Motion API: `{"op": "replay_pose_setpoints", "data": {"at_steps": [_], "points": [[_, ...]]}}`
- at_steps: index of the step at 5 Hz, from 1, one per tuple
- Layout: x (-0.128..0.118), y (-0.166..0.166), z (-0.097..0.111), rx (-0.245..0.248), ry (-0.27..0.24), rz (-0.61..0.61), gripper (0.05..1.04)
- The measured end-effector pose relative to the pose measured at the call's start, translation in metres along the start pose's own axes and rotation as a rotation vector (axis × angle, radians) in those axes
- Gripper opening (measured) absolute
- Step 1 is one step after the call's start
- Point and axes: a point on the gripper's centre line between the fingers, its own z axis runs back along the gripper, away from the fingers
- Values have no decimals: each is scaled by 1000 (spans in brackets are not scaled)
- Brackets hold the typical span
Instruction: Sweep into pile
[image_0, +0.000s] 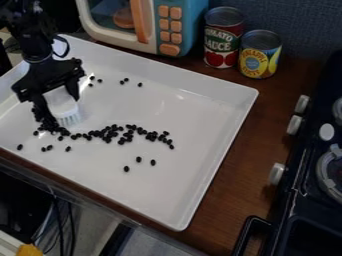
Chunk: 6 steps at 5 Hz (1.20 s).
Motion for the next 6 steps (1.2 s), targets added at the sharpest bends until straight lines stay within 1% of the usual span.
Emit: {"op": "replay_pose_setpoints", "data": {"at_steps": [1,2,3,4,5,6], "points": [[-18,2,6,-37,87,11,752],[-42,-14,29,-126,210,13,752],[-56,-47,58,-238,202,-27,752],[-81,-70,77,-294,233,-67,752],[-120,-102,80,-332,269,-158,752],[-161,-132,69,-328,314,-237,752]]}}
